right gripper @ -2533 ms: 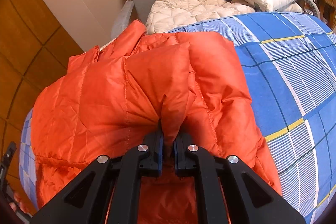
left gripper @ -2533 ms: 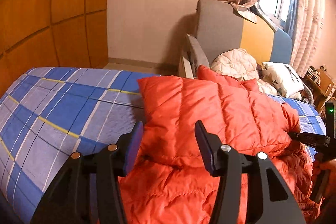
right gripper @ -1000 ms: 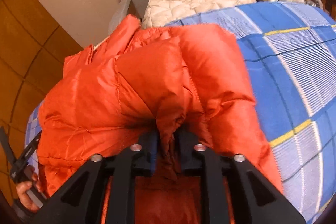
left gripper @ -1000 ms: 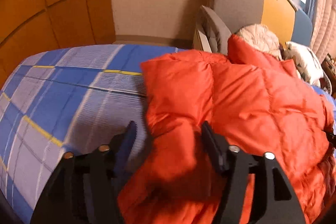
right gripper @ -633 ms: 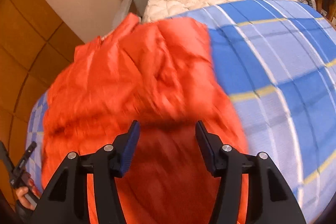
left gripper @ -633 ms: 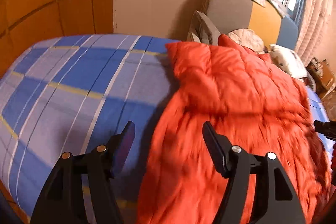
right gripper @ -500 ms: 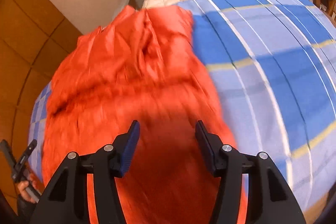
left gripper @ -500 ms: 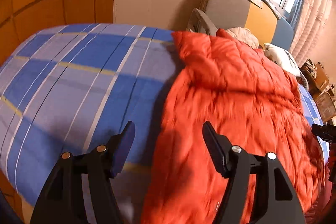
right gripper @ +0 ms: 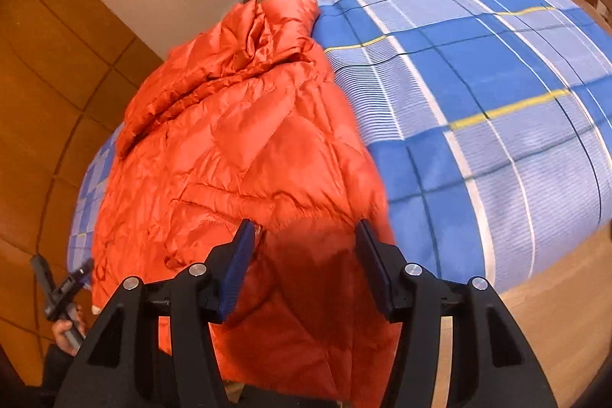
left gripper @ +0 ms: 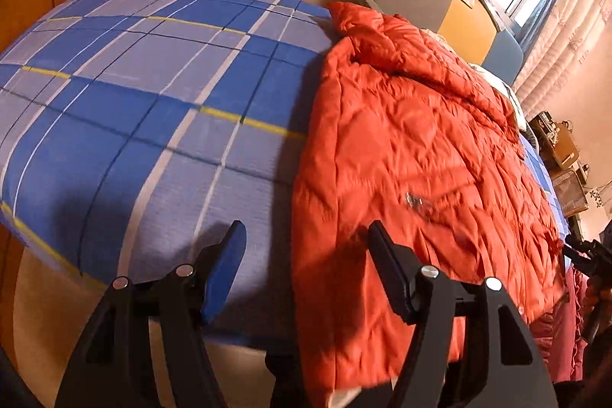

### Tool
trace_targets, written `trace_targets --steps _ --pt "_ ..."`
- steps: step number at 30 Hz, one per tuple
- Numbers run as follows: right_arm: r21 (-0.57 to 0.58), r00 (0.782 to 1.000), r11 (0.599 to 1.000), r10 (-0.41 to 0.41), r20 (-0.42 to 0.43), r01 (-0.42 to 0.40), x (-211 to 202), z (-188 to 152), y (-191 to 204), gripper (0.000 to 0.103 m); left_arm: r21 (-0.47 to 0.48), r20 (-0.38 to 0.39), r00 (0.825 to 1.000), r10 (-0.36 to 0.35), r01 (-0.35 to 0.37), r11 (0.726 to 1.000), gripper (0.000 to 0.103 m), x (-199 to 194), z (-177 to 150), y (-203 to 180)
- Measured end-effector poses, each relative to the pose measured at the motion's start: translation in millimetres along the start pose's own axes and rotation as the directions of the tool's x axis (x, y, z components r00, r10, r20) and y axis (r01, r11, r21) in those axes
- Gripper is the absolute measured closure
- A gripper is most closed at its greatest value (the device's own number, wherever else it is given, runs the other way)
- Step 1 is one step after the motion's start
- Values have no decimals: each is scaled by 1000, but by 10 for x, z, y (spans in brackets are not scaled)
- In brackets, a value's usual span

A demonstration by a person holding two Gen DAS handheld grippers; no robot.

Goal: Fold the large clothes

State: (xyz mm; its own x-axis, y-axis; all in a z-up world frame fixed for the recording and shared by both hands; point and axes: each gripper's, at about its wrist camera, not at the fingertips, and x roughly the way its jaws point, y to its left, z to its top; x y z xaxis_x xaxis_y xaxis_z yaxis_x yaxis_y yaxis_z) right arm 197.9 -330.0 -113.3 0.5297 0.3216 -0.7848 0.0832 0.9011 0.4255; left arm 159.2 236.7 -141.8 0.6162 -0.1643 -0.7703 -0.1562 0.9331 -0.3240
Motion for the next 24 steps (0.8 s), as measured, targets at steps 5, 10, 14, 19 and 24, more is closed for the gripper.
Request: trace_targets --steps 5,10,14,19,24 --pt "8 1000 1000 -23 5 23 -37 -86 -87 48 -9 -5 1000 -26 26 1000 38 -53 -120 -18" --pt "35 997 997 -71 -6 72 -31 -160 -223 48 -40 -21 999 -37 36 999 38 -18 -196 -1" --pt "46 999 998 -30 -33 32 34 -224 -261 48 -65 -36 998 -52 49 997 40 -17 -210 8" --pt "-29 997 998 -49 -56 47 108 -327 -133 66 -44 -67 994 -81 78 996 75 -13 -246 -25" --pt "-62 999 998 -31 -44 28 43 -337 -73 84 -21 -55 994 -91 90 996 93 -74 -278 -65"
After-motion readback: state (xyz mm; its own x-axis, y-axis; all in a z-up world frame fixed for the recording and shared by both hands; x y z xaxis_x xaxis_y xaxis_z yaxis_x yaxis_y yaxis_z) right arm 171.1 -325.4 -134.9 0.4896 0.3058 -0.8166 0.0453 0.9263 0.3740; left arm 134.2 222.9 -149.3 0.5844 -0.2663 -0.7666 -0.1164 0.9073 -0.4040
